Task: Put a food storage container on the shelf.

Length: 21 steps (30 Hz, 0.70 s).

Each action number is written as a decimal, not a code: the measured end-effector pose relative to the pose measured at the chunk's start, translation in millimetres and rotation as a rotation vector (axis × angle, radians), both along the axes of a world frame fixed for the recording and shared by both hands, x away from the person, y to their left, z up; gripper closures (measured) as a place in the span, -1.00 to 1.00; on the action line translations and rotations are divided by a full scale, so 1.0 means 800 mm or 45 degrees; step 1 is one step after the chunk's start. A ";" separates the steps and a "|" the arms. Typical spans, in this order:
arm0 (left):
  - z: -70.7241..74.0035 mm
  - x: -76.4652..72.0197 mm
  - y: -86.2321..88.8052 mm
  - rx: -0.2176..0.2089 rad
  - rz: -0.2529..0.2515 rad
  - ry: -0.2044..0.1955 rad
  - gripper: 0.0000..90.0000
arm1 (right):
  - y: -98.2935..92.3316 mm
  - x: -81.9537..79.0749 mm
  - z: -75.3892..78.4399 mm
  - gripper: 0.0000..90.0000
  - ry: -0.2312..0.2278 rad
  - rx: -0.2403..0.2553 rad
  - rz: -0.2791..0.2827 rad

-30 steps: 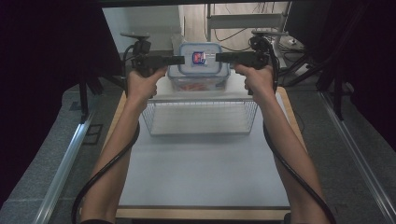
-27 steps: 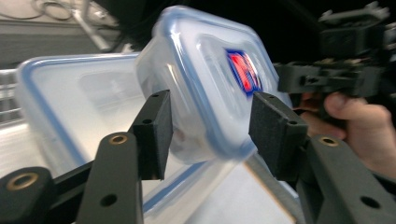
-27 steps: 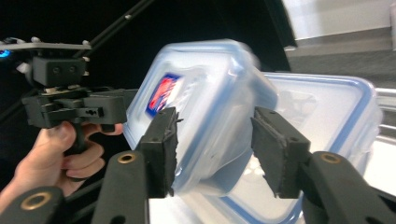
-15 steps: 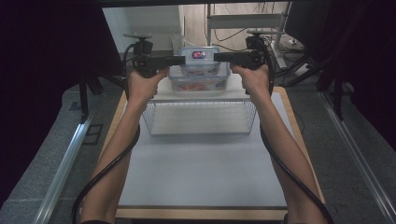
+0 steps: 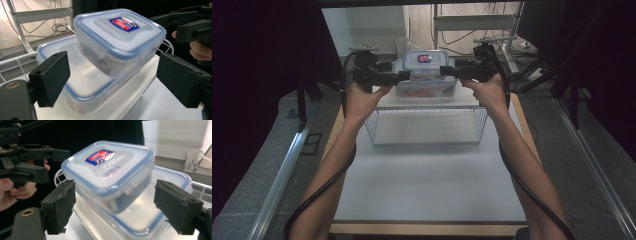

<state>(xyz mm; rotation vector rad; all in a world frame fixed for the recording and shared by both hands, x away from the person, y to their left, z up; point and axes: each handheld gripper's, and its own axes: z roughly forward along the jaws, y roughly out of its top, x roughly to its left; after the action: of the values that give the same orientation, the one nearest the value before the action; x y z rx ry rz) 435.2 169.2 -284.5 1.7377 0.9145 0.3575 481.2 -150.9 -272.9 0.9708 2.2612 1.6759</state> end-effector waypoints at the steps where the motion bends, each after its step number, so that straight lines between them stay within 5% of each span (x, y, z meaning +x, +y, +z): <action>1: 0.000 -0.002 0.000 0.007 -0.002 0.001 -0.76 | 0.000 -0.002 0.000 -0.64 -0.002 -0.011 -0.002; 10: -0.011 -0.023 -0.003 0.137 -0.008 0.002 -0.86 | -0.011 -0.015 -0.012 -0.70 -0.008 -0.061 -0.002; 21: -0.032 -0.049 0.000 0.144 -0.049 0.005 -0.88 | -0.019 -0.041 -0.028 -0.75 -0.022 -0.120 0.004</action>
<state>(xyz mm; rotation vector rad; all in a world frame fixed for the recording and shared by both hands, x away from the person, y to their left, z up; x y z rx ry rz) 396.0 169.4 -309.8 1.8574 0.8763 0.3868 448.7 -165.8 -295.1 0.9292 2.3085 1.5571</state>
